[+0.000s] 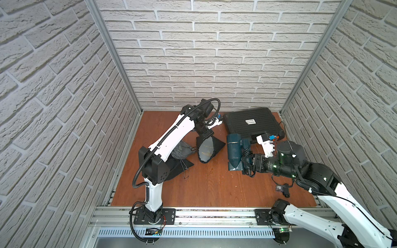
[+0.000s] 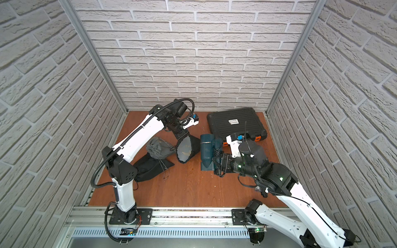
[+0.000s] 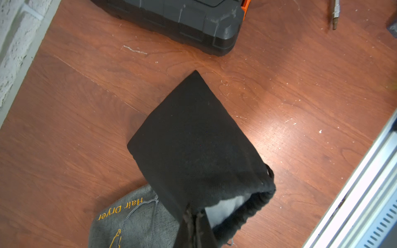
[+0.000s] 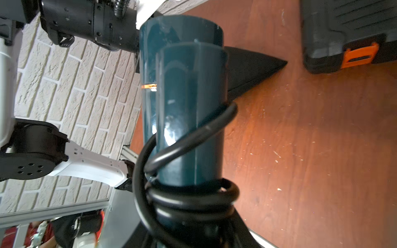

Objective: Pack away hair dryers
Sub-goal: Open the drawstring bag at the center of the board, then place the hair dryer in the drawstring bag.

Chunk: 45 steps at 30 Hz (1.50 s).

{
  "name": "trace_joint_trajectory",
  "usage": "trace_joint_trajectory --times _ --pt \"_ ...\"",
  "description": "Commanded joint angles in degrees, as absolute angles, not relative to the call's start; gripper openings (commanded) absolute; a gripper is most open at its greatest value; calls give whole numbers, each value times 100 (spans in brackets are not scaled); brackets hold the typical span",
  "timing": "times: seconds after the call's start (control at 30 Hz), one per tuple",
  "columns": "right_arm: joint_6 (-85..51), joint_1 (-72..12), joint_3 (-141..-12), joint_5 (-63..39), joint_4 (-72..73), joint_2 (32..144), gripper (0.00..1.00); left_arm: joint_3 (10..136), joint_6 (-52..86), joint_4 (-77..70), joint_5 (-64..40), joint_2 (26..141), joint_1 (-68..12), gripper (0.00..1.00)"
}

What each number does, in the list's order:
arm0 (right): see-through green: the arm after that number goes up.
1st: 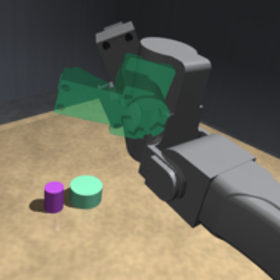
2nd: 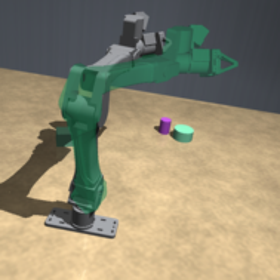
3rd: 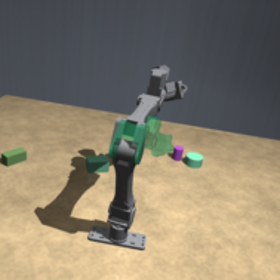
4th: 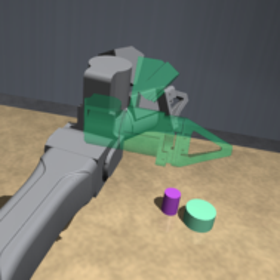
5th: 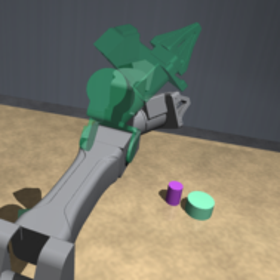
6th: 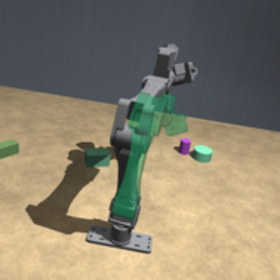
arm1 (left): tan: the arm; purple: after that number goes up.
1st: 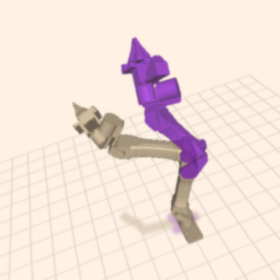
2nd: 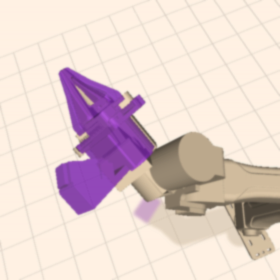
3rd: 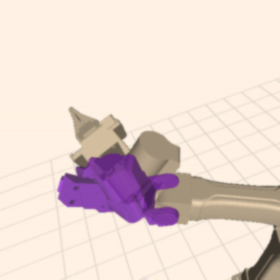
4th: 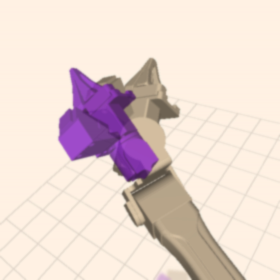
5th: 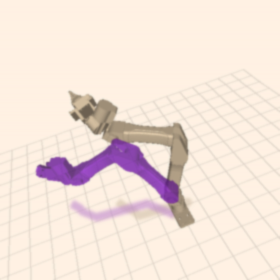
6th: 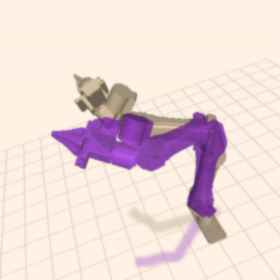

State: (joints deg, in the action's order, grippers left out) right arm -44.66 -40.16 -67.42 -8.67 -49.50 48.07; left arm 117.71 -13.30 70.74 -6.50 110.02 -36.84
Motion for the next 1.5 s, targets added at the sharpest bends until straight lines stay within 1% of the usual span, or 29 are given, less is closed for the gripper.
trace_joint_trajectory --times 0.0,0.2,0.43,0.73,1.07,1.27,1.47 --pt "-4605 -4298 -6678 -1373 -3931 5013 3 11508 -1028 7114 -374 10651 -3736 0" --pt "-4613 -4902 -6701 -783 -3973 5531 3 11250 -847 7005 -343 10605 -3730 0" --pt "-4925 -5159 -6363 -579 -3771 5855 3 11424 -720 7066 -544 10635 -3728 0" --pt "-4975 -5553 -6675 13 -3924 6627 3 11610 -659 7163 -832 10644 -3792 0" --pt "-5045 -5623 -6962 183 -3831 7374 3 11575 -677 7183 -857 10585 -3989 0" --pt "-5321 -5570 -7250 561 -4432 7680 3 11440 -720 7167 -837 10479 -4129 0" --pt "-5387 -5563 -7355 846 -4765 7706 3 11329 -712 7137 -864 10380 -4134 0"
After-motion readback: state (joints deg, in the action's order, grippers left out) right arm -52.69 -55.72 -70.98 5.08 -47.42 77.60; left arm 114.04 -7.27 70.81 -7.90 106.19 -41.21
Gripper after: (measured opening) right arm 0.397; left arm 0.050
